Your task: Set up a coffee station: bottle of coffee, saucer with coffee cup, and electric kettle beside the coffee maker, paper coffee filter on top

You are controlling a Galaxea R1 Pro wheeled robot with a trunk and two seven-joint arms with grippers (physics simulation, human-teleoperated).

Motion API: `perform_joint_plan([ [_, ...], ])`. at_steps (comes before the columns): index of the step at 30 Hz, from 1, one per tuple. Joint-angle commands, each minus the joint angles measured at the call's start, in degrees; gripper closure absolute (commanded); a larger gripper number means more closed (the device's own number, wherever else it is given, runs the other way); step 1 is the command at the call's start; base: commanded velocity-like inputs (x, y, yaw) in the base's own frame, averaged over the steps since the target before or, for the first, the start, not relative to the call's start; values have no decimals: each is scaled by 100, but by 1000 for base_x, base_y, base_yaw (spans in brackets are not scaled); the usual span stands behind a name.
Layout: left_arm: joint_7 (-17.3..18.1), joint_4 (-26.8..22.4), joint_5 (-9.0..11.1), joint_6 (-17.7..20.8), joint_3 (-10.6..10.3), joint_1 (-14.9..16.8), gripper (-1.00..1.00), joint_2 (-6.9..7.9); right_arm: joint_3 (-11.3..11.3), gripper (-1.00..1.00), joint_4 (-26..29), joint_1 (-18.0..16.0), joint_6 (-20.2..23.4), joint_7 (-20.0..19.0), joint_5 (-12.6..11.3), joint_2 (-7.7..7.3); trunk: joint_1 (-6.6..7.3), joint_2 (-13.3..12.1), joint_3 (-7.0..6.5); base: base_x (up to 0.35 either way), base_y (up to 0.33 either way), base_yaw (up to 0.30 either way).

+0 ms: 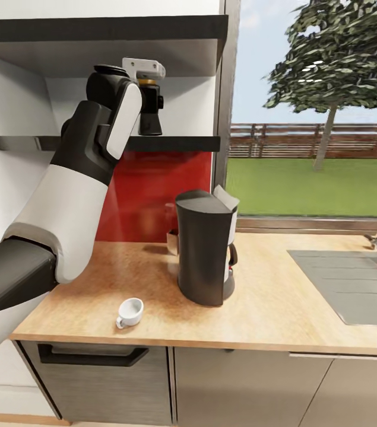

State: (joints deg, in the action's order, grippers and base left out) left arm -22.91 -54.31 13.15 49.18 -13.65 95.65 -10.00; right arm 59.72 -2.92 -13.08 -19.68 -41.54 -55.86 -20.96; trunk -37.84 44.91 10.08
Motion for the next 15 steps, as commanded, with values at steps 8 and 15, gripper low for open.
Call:
perform_joint_plan([
  [8, -50, -9, 56, 13, 7, 7, -100, 0, 395, -100, -15, 6, -41, -4, 986, 48, -2, 7, 9, 32, 0, 0],
  [15, -53, -18, 59, 13, 11, 7, -100, 0, 448, -100, -15, 69, -180, 439, 1631, 359, -2, 7, 9, 3, 0, 0],
])
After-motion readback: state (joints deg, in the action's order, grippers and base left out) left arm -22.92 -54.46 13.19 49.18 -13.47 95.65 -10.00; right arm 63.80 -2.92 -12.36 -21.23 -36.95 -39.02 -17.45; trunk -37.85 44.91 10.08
